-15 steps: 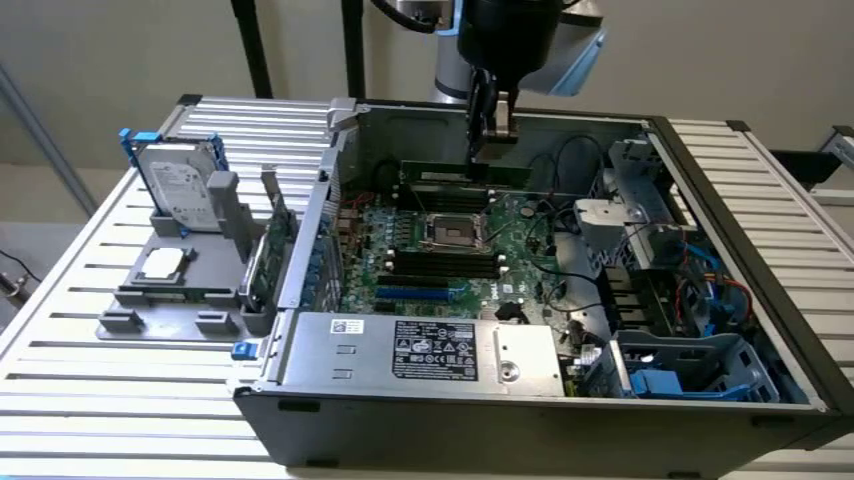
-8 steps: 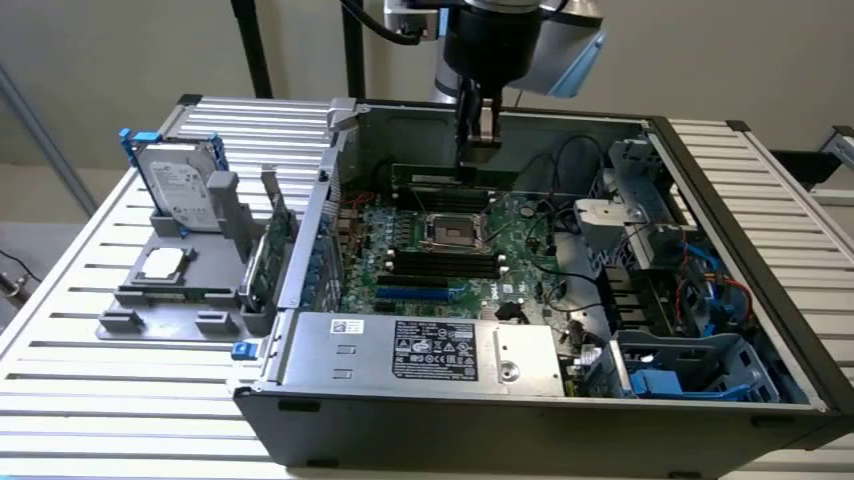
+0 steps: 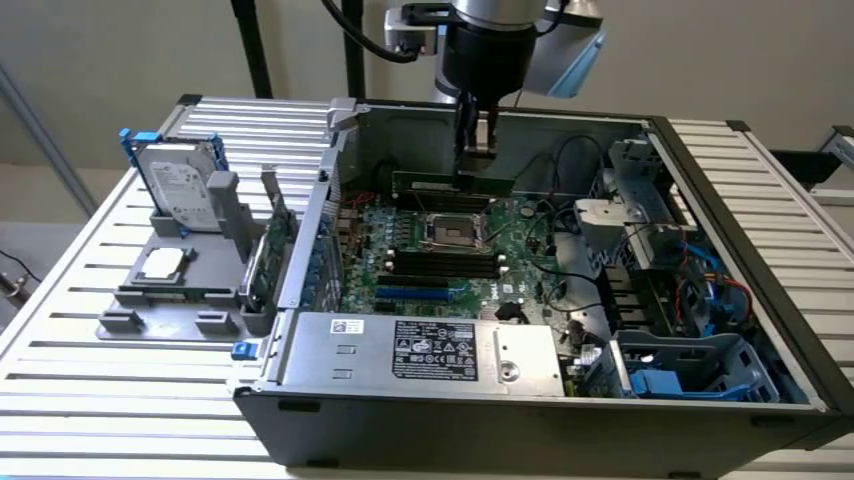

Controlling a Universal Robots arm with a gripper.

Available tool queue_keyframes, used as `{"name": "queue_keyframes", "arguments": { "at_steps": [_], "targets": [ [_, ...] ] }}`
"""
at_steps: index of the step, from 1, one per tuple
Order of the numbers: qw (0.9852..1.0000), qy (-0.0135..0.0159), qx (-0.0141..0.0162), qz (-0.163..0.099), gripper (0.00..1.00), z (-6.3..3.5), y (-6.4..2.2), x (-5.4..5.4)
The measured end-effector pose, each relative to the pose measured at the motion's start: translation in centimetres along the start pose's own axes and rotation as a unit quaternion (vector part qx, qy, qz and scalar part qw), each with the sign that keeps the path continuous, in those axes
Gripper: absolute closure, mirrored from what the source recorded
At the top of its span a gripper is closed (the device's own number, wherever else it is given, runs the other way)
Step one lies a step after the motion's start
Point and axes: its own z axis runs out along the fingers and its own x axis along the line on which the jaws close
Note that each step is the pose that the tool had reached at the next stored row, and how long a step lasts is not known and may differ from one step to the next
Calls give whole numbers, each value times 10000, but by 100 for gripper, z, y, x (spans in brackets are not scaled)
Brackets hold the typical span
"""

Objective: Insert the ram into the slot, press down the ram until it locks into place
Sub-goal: 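Insert the ram into the slot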

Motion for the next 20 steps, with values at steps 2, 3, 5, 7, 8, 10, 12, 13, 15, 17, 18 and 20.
{"name": "queue_keyframes", "arguments": {
  "at_steps": [2,3,5,7,8,10,12,13,15,17,18,20],
  "targets": [
    [10000,-1,0,22,87,35,-10,-2],
    [10000,-1,0,22,87,54,-17,-3],
    [10000,-1,0,22,87,91,-23,-3],
    [10000,-1,0,22,87,126,-25,-2],
    [10000,-1,0,22,87,145,-26,-2],
    [10000,-1,1,22,87,181,-28,-1],
    [10000,-1,4,21,87,217,-29,-1],
    [10000,-1,6,21,87,235,-30,-1],
    [10000,-1,9,22,87,272,-31,0],
    [10000,-1,12,21,87,309,-32,1],
    [10000,-1,14,21,87,327,-33,1],
    [10000,0,18,22,87,363,-34,2]
  ]
}}
